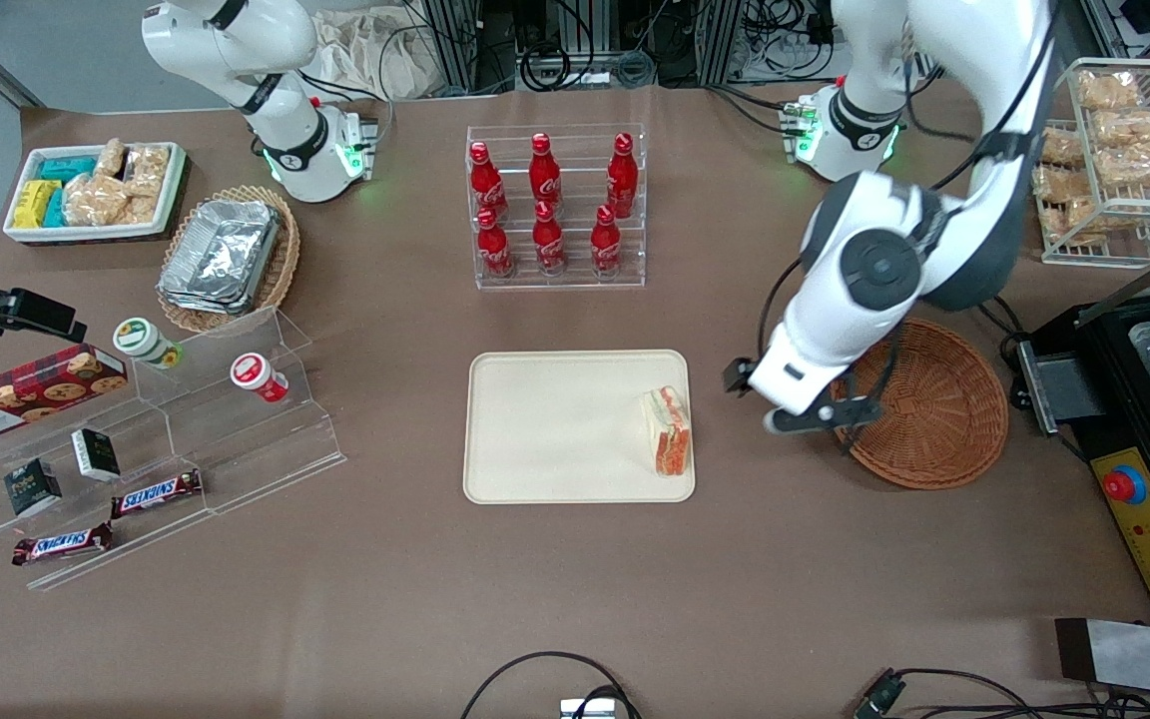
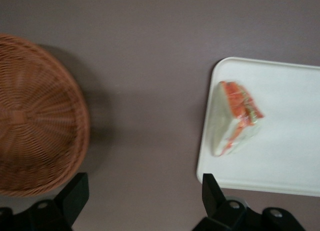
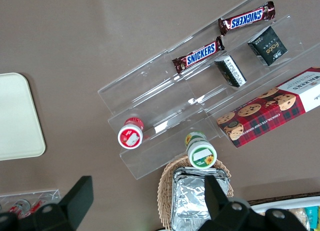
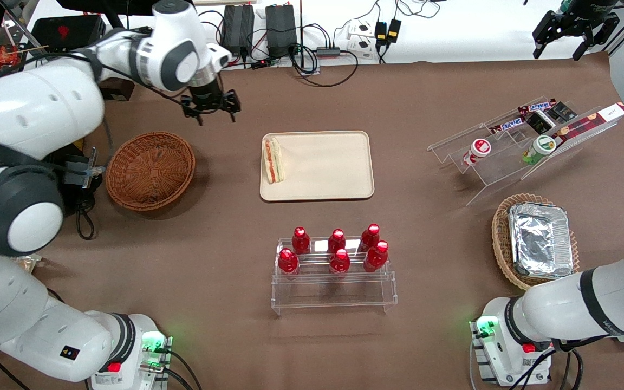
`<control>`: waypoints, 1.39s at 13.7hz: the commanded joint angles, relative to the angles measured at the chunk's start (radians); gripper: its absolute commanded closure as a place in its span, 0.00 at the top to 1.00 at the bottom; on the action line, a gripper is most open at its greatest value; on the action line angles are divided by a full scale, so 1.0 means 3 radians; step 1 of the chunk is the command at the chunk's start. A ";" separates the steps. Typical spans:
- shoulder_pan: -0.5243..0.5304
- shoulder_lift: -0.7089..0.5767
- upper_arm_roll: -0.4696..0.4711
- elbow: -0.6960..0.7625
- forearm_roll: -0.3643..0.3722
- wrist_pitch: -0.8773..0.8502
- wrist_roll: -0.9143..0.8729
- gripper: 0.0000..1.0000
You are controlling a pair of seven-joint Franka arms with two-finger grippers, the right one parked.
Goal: Place sandwich from basket to tray
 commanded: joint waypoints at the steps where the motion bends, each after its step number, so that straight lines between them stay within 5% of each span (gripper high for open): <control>1: -0.0017 -0.0454 0.0241 -0.0076 0.0020 -0.0444 0.0142 1.00; 8: -0.0022 -0.0434 0.1019 0.0298 0.0010 -0.0927 0.0893 1.00; 19: -0.0063 -0.0107 0.1204 0.0764 -0.0031 -0.1024 0.1160 1.00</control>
